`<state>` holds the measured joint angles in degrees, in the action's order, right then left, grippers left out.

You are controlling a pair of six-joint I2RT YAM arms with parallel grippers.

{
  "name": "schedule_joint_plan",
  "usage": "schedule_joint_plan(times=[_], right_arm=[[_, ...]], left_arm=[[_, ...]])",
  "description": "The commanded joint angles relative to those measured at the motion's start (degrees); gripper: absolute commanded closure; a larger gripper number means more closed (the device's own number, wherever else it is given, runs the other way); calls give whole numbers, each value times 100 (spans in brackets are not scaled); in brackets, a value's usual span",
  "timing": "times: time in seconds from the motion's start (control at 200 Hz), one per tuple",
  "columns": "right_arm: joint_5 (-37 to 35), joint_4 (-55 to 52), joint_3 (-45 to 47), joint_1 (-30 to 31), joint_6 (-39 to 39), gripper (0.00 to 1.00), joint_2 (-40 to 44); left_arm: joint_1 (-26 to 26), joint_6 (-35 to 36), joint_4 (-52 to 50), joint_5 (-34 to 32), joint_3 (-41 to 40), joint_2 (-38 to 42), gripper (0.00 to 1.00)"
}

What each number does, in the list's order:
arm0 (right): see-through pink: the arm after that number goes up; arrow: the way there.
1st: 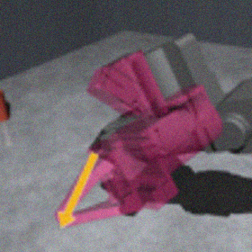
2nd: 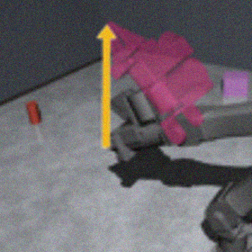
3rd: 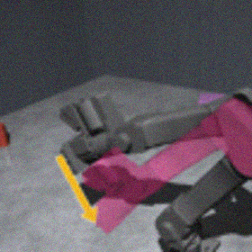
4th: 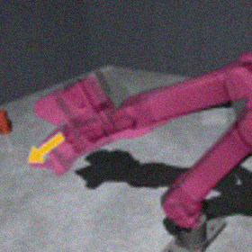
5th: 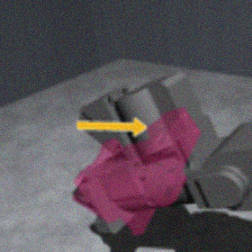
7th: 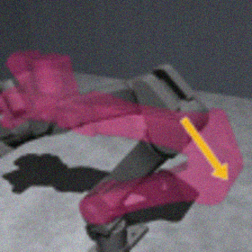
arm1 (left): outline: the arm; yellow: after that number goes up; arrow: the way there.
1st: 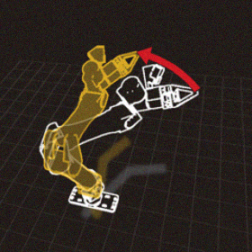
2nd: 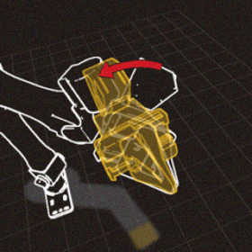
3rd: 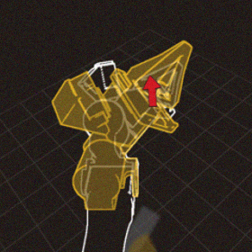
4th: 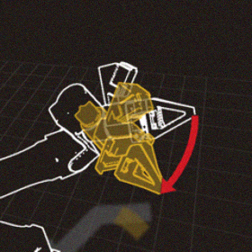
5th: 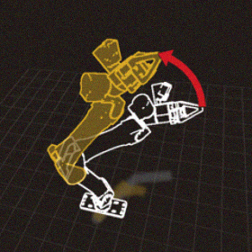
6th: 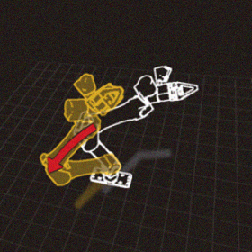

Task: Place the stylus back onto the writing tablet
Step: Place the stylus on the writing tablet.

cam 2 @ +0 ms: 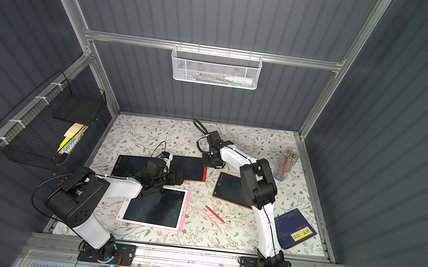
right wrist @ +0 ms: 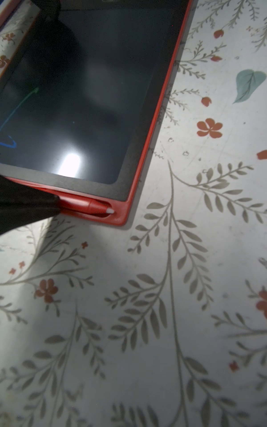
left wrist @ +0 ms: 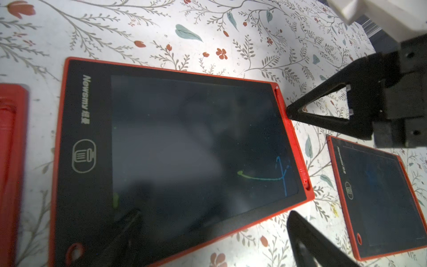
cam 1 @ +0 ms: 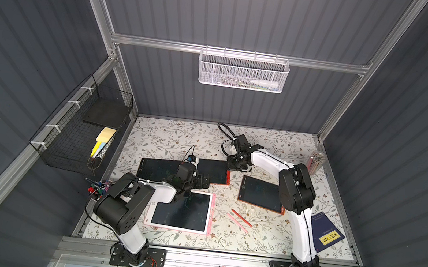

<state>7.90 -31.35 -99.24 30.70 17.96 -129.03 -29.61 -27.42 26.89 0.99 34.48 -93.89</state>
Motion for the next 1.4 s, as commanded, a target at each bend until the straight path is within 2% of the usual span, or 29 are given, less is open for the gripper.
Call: schedule_joint_plan(times=[0.0,0.31,0.971,1.391], right_arm=[[-21,-169,-70,-4,-47,100,184],[46,-43,249,73,-77,100,506],[-528,-317,72,253,-55,100,-31],[-696,-360,-311,261,-22,100,28]], left_arm=[[-28,78,-97,-38,85,22,1],[-28,100,-104,-64,127,37,1],[-28,123,-128,-56,156,134,1],[-28,97,-149,-73,125,202,1]])
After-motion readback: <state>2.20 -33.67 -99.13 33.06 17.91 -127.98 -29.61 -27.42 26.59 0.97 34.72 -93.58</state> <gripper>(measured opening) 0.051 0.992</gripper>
